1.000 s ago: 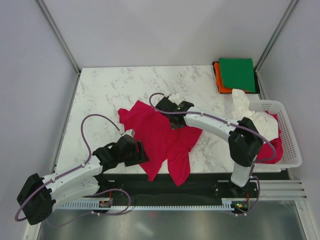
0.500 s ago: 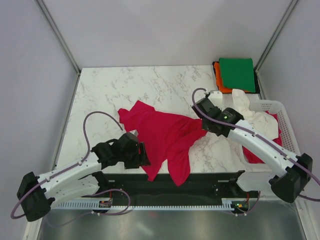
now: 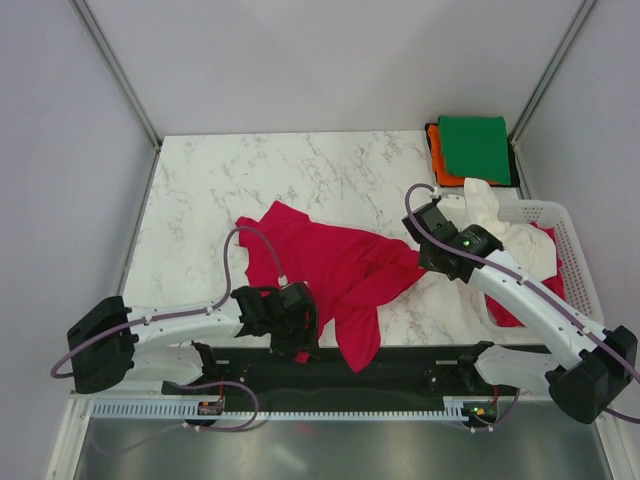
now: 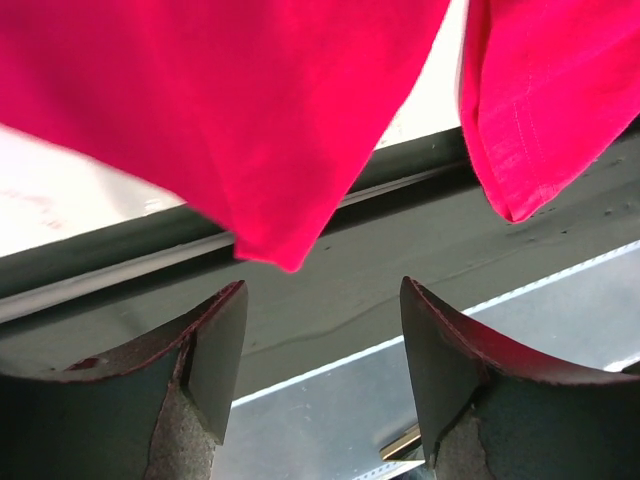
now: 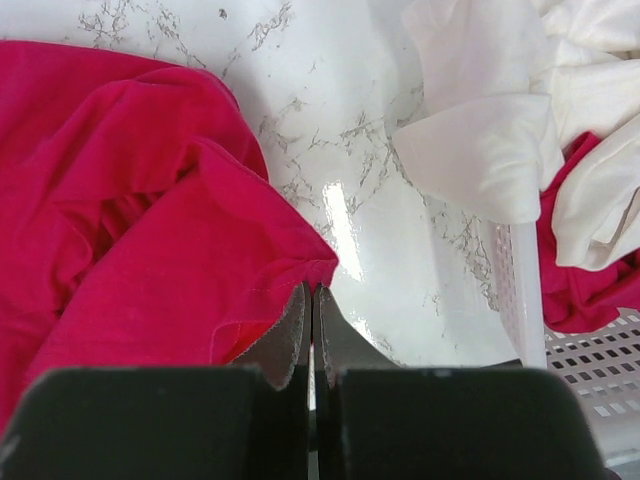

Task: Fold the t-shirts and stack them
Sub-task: Flatten the tshirt out

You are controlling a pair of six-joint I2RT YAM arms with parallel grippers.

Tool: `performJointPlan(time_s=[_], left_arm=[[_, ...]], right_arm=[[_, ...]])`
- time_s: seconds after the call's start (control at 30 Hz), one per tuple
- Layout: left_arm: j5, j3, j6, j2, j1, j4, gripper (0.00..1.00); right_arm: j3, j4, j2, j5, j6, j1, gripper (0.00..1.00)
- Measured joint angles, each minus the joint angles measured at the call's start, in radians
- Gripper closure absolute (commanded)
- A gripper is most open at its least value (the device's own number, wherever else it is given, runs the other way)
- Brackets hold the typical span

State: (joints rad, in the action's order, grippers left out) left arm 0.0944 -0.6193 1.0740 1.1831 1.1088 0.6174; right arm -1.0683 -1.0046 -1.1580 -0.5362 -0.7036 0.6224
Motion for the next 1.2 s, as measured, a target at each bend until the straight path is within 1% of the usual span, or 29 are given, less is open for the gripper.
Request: performJointPlan(time_s=[0.2, 0.27, 0.3, 0.37, 0.47, 0.5, 0.57, 0.6, 0.63, 0.67, 0.7, 0.8, 0.9, 1.07, 1.17, 1.2], left_arm=[[0.009, -0.022, 0.002, 0.108, 0.01, -0.051, 0.31], [0.009, -0.045, 0.002, 0.144, 0.01, -0.051, 0.33], [0.008, -0.055, 0.002, 0.157, 0.01, -0.052, 0.37], [0.0, -0.077, 0.002, 0.187, 0.011, -0.051, 0.39], [-0.016, -0.1, 0.002, 0.22, 0.011, -0.051, 0.53], [-0.019, -0.109, 0.002, 0.233, 0.011, -0.046, 0.61], [-0.031, -0.123, 0.002, 0.256, 0.011, -0.044, 0.65], [-0.036, -0.128, 0.002, 0.264, 0.011, -0.043, 0.64], [-0.04, -0.132, 0.002, 0.271, 0.011, -0.042, 0.61], [-0.043, -0.138, 0.001, 0.275, 0.013, -0.034, 0.55], [-0.046, -0.15, 0.001, 0.28, 0.016, -0.016, 0.47], [-0.08, -0.212, -0.003, 0.29, 0.039, 0.066, 0.37], [-0.109, -0.243, -0.003, 0.288, 0.049, 0.098, 0.37], [-0.119, -0.224, -0.003, 0.29, 0.066, 0.119, 0.38], [-0.118, -0.207, -0.002, 0.307, 0.072, 0.114, 0.42], [-0.117, -0.202, -0.002, 0.322, 0.072, 0.11, 0.46]], right_arm=[[0.008, 0.002, 0.007, 0.021, 0.002, -0.022, 1.0], [0.008, 0.002, 0.01, 0.026, 0.004, -0.027, 1.0], [0.008, 0.002, 0.011, 0.028, 0.005, -0.031, 1.0], [0.008, 0.002, 0.014, 0.033, 0.009, -0.035, 1.0], [0.008, 0.002, 0.02, 0.041, 0.016, -0.044, 1.0], [0.008, 0.002, 0.023, 0.042, 0.019, -0.048, 1.0], [0.008, 0.002, 0.029, 0.043, 0.021, -0.055, 1.0], [0.008, 0.002, 0.032, 0.045, 0.023, -0.058, 1.0], [0.008, 0.002, 0.035, 0.046, 0.024, -0.059, 1.0], [0.008, 0.002, 0.037, 0.048, 0.026, -0.061, 1.0], [0.008, 0.002, 0.04, 0.051, 0.027, -0.063, 1.0], [0.008, 0.001, 0.05, 0.066, 0.027, -0.064, 1.0], [0.01, 0.002, 0.055, 0.076, 0.029, -0.064, 1.0], [0.015, 0.003, 0.055, 0.089, 0.035, -0.064, 1.0], [0.015, 0.005, 0.055, 0.094, 0.04, -0.064, 1.0], [0.015, 0.006, 0.055, 0.095, 0.042, -0.064, 1.0]])
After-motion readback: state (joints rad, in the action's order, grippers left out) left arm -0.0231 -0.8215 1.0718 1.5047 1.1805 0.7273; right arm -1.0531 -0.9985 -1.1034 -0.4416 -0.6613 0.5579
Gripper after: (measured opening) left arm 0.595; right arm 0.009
